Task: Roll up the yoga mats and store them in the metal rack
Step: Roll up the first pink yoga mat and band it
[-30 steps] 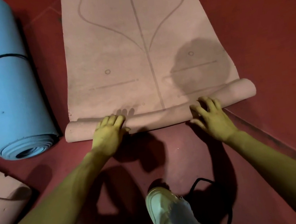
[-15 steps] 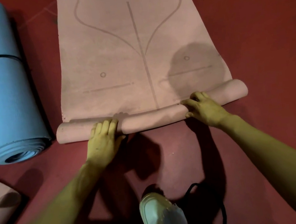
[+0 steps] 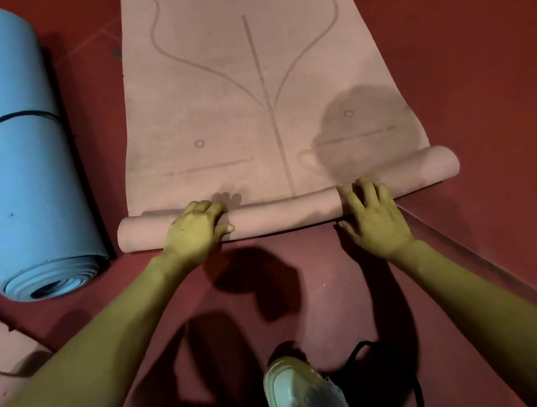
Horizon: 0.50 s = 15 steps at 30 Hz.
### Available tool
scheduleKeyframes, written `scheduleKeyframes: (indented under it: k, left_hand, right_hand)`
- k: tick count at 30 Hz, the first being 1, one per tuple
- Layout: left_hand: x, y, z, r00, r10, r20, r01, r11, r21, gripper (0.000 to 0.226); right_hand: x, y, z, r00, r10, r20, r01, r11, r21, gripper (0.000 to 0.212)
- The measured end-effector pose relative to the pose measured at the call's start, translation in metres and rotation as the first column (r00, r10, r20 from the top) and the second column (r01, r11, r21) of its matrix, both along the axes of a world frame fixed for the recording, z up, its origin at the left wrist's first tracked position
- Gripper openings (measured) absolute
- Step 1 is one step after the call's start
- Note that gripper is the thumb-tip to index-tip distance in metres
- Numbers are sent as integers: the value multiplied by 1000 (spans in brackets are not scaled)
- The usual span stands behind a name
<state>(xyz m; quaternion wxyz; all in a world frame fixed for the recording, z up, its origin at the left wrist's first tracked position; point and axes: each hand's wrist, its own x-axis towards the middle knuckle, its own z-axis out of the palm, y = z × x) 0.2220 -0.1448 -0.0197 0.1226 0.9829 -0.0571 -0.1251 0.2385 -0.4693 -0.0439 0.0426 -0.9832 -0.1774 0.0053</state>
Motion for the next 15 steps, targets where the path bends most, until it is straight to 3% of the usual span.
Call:
scheduleKeyframes:
  k: [3, 5, 7, 9, 12, 15]
  left_hand:
    - [1, 1, 2, 1000, -25, -1, 25, 997, -75, 43]
    - [-8, 2, -3, 993, -65, 99, 77, 989, -125, 36]
    - [-23, 0, -11, 979, -78, 187, 86, 996, -32, 32]
    - [-37, -6, -20, 979, -71, 190, 58, 996, 75, 42]
    - [-43, -14, -28, 989, -34, 147, 17, 993, 114, 57]
    - [-27, -17, -22, 995, 4, 100, -16, 993, 116, 54]
  right_hand:
    - [16, 0, 5, 999, 1, -51, 1, 999, 45, 59]
    - [23, 0, 8, 996, 25, -81, -22, 999, 42, 60]
    - [29, 0, 11, 995, 46, -89, -43, 998, 38, 56]
    - [32, 2, 14, 992, 57, -115, -55, 998, 26, 49]
    - [37, 5, 19, 985, 48, -165, -46, 999, 16, 48]
    - [38, 6, 18, 987, 28, -159, -25, 999, 21, 43]
